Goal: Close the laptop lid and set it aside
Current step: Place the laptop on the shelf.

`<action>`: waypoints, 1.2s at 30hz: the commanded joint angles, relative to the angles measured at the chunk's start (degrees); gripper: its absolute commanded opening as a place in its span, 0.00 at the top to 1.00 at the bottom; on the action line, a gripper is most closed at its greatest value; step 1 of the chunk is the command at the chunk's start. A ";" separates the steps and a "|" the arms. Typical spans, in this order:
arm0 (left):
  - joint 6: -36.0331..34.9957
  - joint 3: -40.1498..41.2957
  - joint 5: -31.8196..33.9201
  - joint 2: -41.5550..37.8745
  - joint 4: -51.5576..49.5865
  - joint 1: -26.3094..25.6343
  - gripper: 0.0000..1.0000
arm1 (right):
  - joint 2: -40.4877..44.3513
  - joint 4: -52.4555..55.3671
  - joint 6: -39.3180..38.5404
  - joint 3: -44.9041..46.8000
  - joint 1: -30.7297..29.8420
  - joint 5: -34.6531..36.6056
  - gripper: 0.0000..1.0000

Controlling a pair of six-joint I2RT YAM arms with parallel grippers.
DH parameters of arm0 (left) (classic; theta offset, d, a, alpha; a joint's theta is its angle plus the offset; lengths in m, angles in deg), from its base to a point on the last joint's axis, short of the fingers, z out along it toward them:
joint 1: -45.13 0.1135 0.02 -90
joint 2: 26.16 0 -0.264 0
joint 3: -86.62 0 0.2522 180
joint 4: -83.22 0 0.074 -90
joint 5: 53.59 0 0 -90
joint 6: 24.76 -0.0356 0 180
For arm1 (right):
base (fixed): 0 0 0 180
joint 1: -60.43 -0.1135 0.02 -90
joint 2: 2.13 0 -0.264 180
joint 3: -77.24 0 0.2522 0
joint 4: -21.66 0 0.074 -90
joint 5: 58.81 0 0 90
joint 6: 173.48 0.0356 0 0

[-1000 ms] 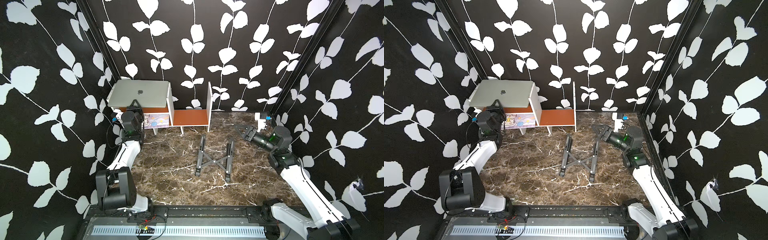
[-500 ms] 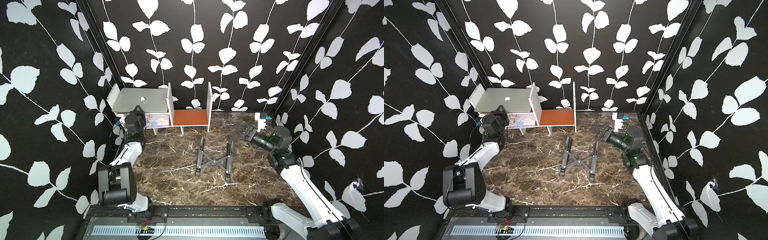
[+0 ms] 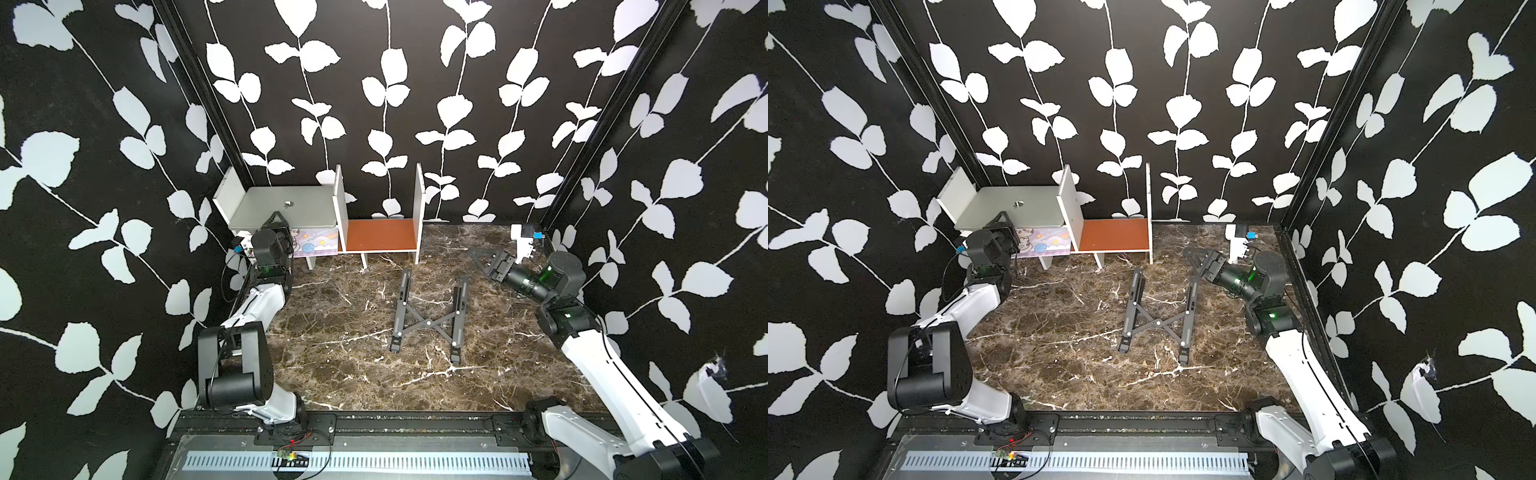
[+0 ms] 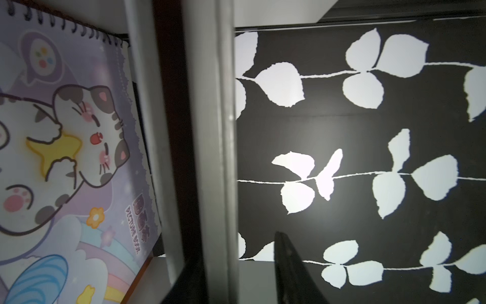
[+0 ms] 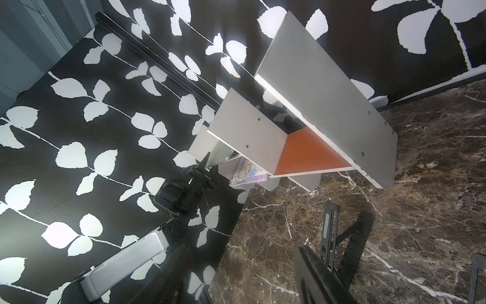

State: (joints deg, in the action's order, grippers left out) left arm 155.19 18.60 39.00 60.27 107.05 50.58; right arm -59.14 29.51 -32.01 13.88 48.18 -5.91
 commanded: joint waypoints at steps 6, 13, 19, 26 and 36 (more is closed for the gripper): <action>-0.66 2.45 -1.15 -6.42 0.74 0.00 0.16 | 0.95 -0.77 -0.66 -1.46 0.49 -0.38 0.36; -2.51 4.49 -1.83 -11.13 -9.64 0.06 0.01 | 1.28 -0.90 -0.60 -0.87 0.65 -0.56 0.36; -3.88 7.92 -0.49 -15.88 -15.36 0.13 0.01 | 1.75 -0.77 -0.66 -0.26 0.75 -0.86 0.36; -5.30 12.72 -1.16 -21.47 -17.26 0.02 0.01 | 2.21 -0.58 -0.66 0.50 0.79 -1.13 0.36; -12.98 18.30 -7.96 -28.40 -15.95 0.03 0.01 | 3.51 0.95 -1.26 1.43 0.82 -1.08 0.36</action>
State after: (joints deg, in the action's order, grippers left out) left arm 146.38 35.05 34.69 33.80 89.47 50.58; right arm -57.04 30.19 -32.08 14.75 48.81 -6.52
